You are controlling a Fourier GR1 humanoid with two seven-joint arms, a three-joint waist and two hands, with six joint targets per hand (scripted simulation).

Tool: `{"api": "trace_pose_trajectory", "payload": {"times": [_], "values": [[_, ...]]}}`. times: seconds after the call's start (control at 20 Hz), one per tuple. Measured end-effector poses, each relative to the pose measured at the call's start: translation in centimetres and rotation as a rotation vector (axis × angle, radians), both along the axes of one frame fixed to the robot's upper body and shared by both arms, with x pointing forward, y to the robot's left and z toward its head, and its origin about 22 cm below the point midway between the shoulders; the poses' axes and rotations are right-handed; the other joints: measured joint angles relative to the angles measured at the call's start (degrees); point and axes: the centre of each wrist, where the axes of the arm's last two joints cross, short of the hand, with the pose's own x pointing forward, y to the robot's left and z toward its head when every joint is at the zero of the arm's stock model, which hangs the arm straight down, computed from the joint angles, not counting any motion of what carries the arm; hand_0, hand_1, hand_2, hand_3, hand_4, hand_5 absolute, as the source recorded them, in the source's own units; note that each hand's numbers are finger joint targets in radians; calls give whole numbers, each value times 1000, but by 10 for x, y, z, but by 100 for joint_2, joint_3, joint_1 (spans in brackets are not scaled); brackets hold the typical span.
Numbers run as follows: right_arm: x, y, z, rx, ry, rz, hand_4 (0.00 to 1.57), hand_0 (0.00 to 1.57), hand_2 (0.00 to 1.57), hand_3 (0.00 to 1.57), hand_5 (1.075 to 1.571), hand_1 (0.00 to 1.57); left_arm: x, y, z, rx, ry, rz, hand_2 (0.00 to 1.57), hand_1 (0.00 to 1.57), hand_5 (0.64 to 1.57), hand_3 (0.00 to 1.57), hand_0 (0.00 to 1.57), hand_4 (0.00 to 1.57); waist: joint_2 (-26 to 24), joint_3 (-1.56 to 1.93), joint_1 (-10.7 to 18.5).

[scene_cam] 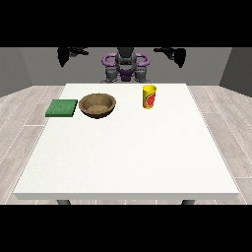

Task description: Pick the cup and pour the ball into the bowl, then pick the bowl and place it on the pad

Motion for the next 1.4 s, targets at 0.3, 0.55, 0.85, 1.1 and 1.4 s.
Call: {"api": "trace_pose_trajectory", "payload": {"times": [0.3, 0.55, 0.85, 1.1, 1.4], "values": [[5, 2, -5, -6, -34, 30, 0, 0, 0, 0, 1571, 0, 8, -8, -40, 10, -39, 39, 0, 0, 1518, 0, 0, 0, 318, 0, -162], [15, 4, -1, -13, -77, 36, 0, 0, 0, 0, 1570, 0, 13, -35, -77, 9, -60, 47, 0, 0, 1523, 0, 0, 0, 630, 0, -251], [20, -3, -4, -5, -127, 63, 0, 0, 0, 0, 1570, 0, 28, -37, -104, 22, -101, 84, 0, 0, 1517, 0, 0, 0, 989, -1, -410], [23, -7, -11, -2, -117, 63, 0, 0, 0, 0, 1571, 0, 40, -43, -120, 35, -90, 95, 0, 0, 1520, 0, 0, 0, 988, -1, -435], [29, -5, -12, -3, -129, 78, 0, 0, 0, 0, 1571, 0, 48, -43, -136, 47, -97, 114, 0, 0, 1524, 0, 0, 0, 1110, -1, -521]]}}
